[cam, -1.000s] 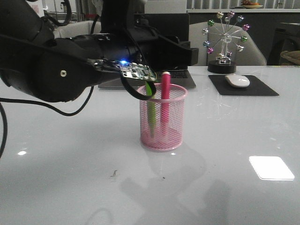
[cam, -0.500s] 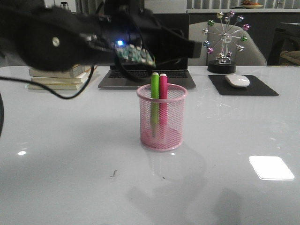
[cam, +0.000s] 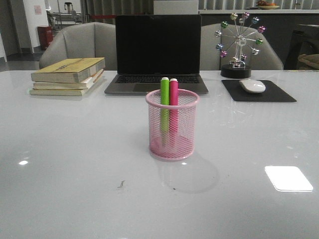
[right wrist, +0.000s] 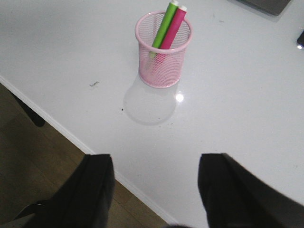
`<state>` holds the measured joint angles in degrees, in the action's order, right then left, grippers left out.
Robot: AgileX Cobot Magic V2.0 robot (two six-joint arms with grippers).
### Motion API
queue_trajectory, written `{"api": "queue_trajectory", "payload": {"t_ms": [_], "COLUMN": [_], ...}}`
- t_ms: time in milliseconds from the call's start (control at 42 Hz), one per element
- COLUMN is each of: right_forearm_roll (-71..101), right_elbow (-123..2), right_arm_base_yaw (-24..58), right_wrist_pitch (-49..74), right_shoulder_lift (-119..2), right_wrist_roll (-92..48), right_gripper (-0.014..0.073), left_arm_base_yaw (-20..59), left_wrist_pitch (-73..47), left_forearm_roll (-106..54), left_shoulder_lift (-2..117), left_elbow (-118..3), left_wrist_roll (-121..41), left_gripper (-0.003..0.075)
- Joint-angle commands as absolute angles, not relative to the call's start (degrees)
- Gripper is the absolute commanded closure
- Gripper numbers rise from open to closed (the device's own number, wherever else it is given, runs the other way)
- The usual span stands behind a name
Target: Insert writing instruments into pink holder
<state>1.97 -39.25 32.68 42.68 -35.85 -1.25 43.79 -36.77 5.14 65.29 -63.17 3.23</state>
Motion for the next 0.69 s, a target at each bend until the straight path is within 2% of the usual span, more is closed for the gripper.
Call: {"api": "queue_trajectory", "payload": {"t_ms": [0,95,405,667], "right_forearm_roll": [1.43,1.43,1.43,0.69], "right_elbow": [-40.87,-40.87,-40.87,-40.87], "right_arm_base_yaw": [32.42,32.42,32.42,32.42], "right_wrist_pitch": [38.86,38.86,38.92,39.02], "right_shoulder_lift": [-35.71,-35.71,-35.71,-35.79], "right_wrist_roll": [-1.45,-1.45,-1.45,-1.45], "right_gripper": [0.0093,0.0093,0.0093,0.0102], "left_arm_base_yaw": [43.99,43.99,43.99,43.99], "left_wrist_pitch": [-42.06,-45.29,-45.32,-45.32], "left_forearm_roll": [4.33,2.64,2.03,5.99], "left_shoulder_lift": [57.95,51.81,33.42,29.60], "left_elbow": [-64.02,-60.32,-45.18,-40.60], "left_wrist_roll": [3.28,3.28,3.28,3.28], "left_gripper": [0.0336,0.0336,0.0336,0.0343]}}
